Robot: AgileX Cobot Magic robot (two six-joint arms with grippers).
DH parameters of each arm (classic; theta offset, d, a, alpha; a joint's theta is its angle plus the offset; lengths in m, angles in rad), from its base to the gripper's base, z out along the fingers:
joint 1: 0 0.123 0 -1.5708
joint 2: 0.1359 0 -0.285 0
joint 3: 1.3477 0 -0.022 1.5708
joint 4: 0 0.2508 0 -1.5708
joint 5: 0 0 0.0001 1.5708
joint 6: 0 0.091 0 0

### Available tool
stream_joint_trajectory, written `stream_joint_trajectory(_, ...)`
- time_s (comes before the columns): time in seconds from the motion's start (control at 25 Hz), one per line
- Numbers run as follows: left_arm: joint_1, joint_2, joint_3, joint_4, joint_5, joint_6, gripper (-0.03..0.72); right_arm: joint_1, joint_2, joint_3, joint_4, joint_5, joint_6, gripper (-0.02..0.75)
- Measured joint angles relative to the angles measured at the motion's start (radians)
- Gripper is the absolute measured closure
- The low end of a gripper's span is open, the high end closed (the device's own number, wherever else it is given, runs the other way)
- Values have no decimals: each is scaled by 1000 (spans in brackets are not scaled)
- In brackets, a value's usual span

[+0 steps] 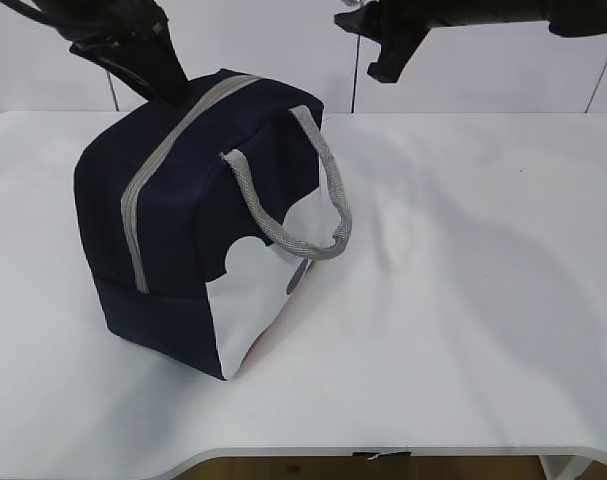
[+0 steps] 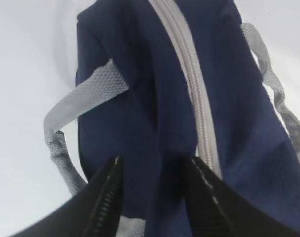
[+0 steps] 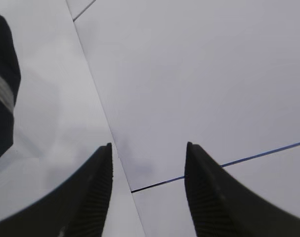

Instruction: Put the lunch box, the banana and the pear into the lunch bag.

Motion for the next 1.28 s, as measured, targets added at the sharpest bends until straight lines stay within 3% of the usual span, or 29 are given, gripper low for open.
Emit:
stream_joint_trajectory(0.28, 0, 0, 0, 40, 0, -92, 377, 0, -49, 121, 0, 33, -76, 351)
stream_joint_trajectory(0.72, 0, 0, 0, 42, 2, -134, 377, 9, -108, 272, 0, 97, -107, 351)
stream_joint_trajectory(1.28, 0, 0, 0, 44, 2, -150, 377, 19, -144, 351, 2, 142, 96, 351)
